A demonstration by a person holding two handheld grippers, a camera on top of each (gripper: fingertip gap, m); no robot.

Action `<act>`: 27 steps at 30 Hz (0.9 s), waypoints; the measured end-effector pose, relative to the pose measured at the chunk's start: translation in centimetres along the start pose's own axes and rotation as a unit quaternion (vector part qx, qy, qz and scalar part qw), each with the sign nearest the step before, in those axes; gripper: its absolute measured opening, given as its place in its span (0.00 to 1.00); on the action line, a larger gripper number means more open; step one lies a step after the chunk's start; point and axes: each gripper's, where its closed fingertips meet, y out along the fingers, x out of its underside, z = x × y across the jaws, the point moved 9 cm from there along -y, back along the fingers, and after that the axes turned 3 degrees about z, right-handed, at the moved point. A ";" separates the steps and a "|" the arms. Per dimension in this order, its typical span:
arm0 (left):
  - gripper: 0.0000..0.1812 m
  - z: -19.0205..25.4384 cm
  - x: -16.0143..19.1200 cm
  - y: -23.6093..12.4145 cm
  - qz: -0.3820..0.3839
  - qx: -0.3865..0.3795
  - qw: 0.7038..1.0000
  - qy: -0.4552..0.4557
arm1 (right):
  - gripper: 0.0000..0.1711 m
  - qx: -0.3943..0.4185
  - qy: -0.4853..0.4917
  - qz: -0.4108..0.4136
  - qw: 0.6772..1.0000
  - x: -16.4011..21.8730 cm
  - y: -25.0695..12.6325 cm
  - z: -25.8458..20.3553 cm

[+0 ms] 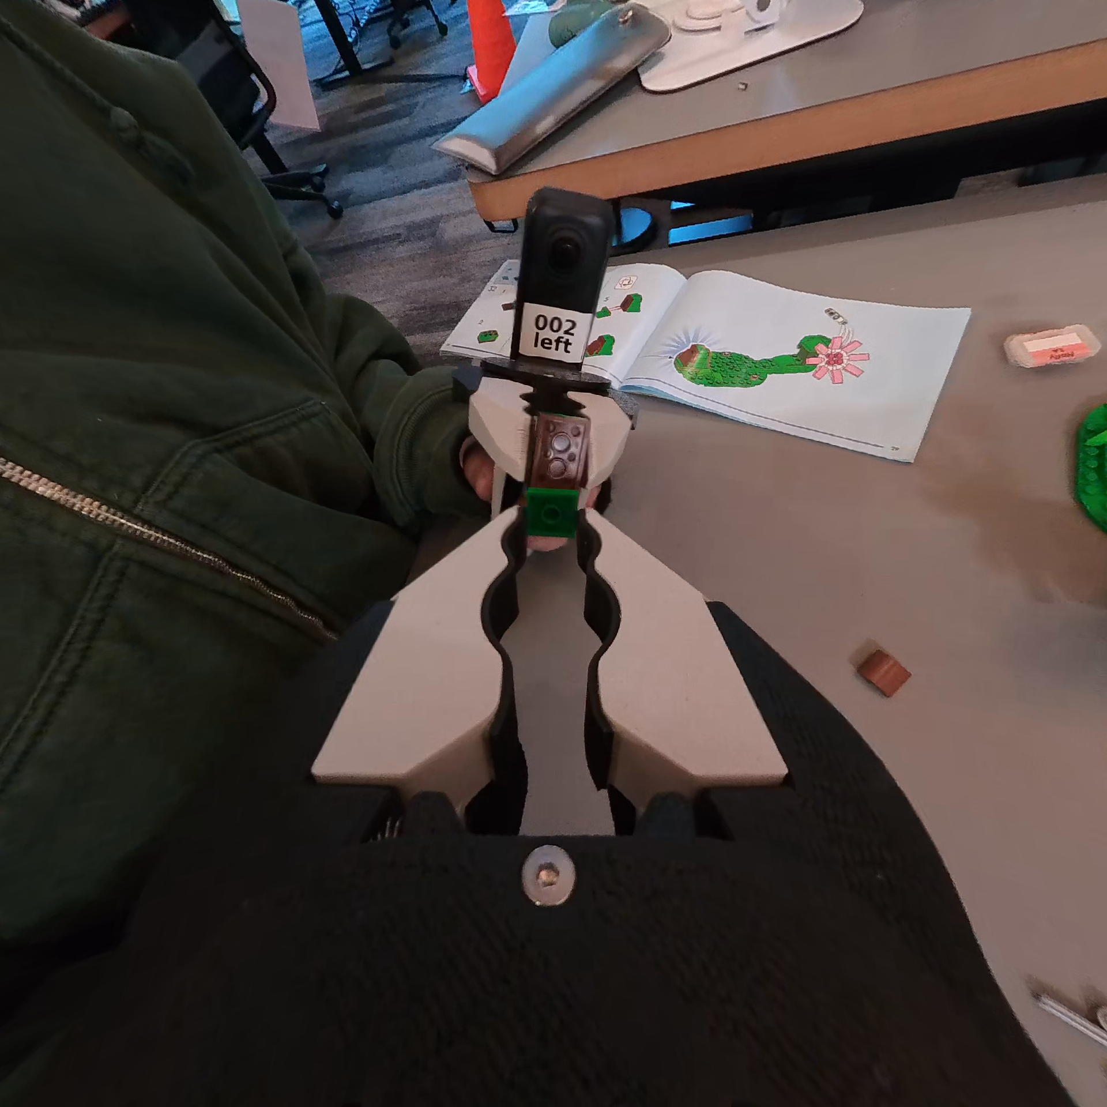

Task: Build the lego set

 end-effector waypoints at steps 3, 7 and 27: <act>0.07 0.0 -0.1 0.0 0.005 -0.004 1.000 -0.005 | 0.08 0.044 -0.051 -0.003 0.998 0.1 -0.2 -0.2; 0.07 -0.5 -0.4 0.1 0.021 -0.020 0.999 -0.015 | 0.08 0.121 -0.200 0.007 0.972 0.3 -0.3 -0.9; 0.08 -0.7 -0.8 2.1 0.132 -0.035 0.953 -0.269 | 0.09 0.382 -0.807 -0.194 0.407 3.0 3.3 -2.3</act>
